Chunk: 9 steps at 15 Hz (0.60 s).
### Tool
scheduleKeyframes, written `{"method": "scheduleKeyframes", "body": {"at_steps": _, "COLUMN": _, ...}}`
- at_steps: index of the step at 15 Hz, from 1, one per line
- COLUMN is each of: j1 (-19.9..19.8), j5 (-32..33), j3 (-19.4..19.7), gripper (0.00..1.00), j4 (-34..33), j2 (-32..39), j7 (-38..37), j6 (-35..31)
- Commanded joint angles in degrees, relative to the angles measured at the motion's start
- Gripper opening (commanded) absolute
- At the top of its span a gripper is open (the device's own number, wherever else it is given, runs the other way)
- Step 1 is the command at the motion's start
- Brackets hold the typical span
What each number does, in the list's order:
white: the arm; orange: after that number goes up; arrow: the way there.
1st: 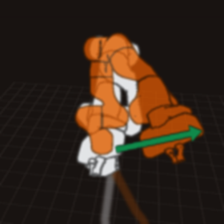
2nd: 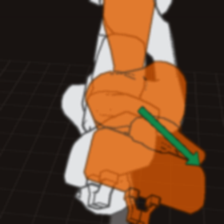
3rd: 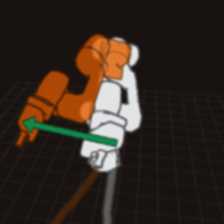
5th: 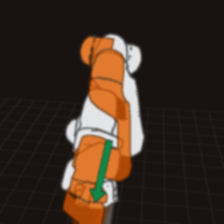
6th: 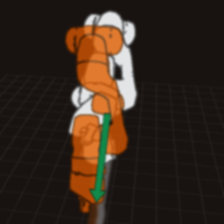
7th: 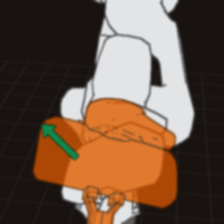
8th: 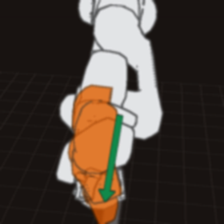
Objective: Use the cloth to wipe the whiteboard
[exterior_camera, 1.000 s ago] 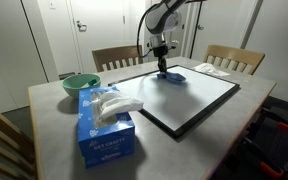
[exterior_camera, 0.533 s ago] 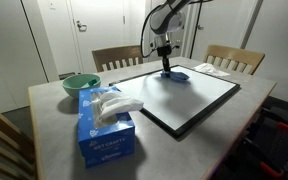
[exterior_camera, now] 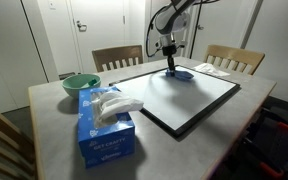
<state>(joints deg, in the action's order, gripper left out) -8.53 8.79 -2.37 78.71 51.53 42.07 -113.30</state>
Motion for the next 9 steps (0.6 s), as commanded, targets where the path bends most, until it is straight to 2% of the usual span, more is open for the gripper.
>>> {"method": "scheduleKeyframes", "body": {"at_steps": 1, "j1": -1.88, "j5": 0.98, "j3": 1.25, "gripper": 0.02, "j4": 0.13, "j2": 3.95, "j7": 2.4, "j6": -3.2}}
{"method": "scheduleKeyframes", "body": {"at_steps": 9, "j1": -4.46, "j5": 1.25, "j3": 3.29, "gripper": 0.02, "j4": -3.34, "j2": 6.15, "j7": 5.03, "j6": -2.18}}
